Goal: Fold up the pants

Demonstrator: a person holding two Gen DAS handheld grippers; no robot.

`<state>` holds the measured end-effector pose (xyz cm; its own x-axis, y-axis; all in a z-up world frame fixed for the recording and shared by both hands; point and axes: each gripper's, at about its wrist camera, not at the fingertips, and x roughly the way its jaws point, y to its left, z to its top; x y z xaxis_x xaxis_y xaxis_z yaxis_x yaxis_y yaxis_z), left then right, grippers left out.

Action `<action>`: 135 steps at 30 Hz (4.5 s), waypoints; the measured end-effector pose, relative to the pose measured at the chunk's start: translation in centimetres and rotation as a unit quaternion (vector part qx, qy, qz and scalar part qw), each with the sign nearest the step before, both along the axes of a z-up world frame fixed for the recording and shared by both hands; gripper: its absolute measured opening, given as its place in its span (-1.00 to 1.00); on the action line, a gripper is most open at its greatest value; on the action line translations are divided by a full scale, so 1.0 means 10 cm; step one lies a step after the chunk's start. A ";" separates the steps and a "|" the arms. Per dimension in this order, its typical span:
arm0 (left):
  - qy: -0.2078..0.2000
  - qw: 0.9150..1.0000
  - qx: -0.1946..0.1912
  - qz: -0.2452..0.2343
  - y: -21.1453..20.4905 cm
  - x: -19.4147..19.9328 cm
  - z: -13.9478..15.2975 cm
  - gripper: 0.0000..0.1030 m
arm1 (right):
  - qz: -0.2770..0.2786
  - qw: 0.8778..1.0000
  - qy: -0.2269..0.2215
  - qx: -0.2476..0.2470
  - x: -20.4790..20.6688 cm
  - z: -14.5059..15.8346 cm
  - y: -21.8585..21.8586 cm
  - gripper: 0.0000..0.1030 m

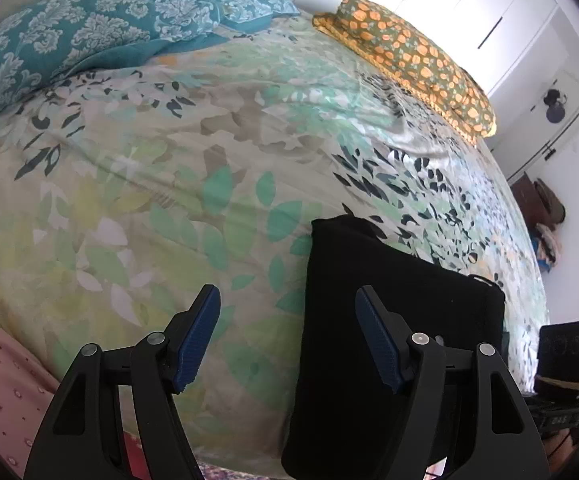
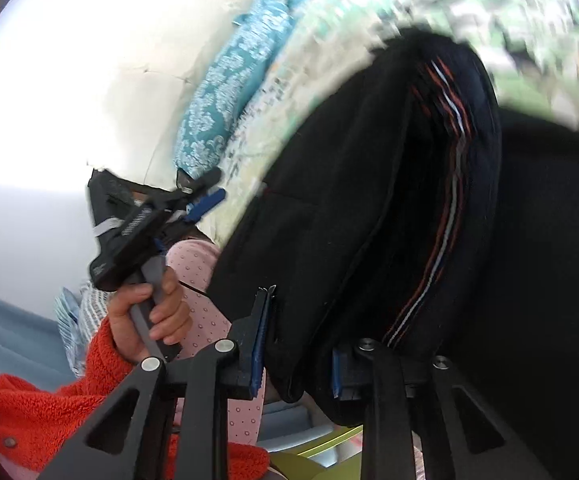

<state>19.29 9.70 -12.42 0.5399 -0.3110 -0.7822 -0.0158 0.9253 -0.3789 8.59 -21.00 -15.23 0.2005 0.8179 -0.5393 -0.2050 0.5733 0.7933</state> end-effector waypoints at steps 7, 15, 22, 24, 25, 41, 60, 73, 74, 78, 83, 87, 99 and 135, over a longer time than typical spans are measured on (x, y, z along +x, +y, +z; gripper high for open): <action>-0.002 1.000 -0.002 0.000 0.01 -0.01 0.01 0.40 | -0.011 0.996 -0.084 -0.019 -0.05 0.78 -0.25 -0.56; -0.001 1.000 -0.003 -0.011 -0.05 -0.02 0.00 0.41 | -0.027 0.991 -0.105 -0.074 -0.30 1.14 -0.79 -0.57; -0.001 0.999 0.009 -0.039 -0.24 -0.06 0.00 0.41 | -0.054 0.989 -0.049 -0.128 -0.49 0.76 -1.34 -0.57; -0.001 0.999 0.014 -0.050 -0.31 -0.07 0.00 0.41 | -0.070 0.989 -0.023 -0.130 -0.53 0.54 -1.50 -0.57; -0.001 0.998 0.016 -0.055 -0.34 -0.08 0.01 0.41 | -0.074 0.988 -0.014 -0.132 -0.54 0.46 -1.55 -0.57; -0.003 0.982 0.052 -0.183 -1.09 -0.34 0.01 0.47 | -0.130 0.976 0.087 -0.150 -0.62 -0.28 -1.75 -0.57; -0.038 0.948 0.154 -0.275 -1.60 -0.51 -0.22 0.47 | -0.178 0.961 -0.108 -0.179 0.16 0.78 -1.72 -0.23; -0.023 0.937 0.153 -0.312 -1.68 -0.63 -0.24 0.48 | -0.184 0.955 -0.006 -0.232 -0.18 0.15 -1.80 -0.61; -0.022 0.940 0.147 -0.308 -1.66 -0.62 -0.21 0.48 | -0.165 0.957 -0.016 -0.237 -0.25 0.26 -1.73 -0.61; -0.018 0.944 0.143 -0.297 -1.67 -0.63 -0.20 0.55 | -0.079 0.960 -0.021 -0.269 -0.48 0.32 -1.37 -0.61; -0.008 0.938 0.171 -0.302 -1.74 -0.65 -0.27 0.58 | -0.061 0.941 0.021 -0.331 -0.61 -0.03 -1.21 -0.59; -0.010 0.939 0.176 -0.297 -1.72 -0.65 -0.25 0.63 | -0.086 0.944 0.026 -0.318 -0.66 -0.03 -1.26 -0.60; -0.010 0.939 0.187 -0.290 -1.72 -0.64 -0.24 0.64 | -0.103 0.946 0.024 -0.307 -0.67 -0.03 -1.30 -0.59; -0.017 0.969 0.158 -0.191 -1.35 -0.43 -0.14 0.76 | -0.244 0.866 -0.113 -0.422 -0.92 0.49 -1.16 0.46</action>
<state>14.98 -3.80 -13.83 0.4595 -0.2407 -0.8550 0.3575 0.9313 -0.0700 -0.56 -32.59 -10.29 0.5896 -0.0596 -0.8055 0.1287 0.9915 0.0209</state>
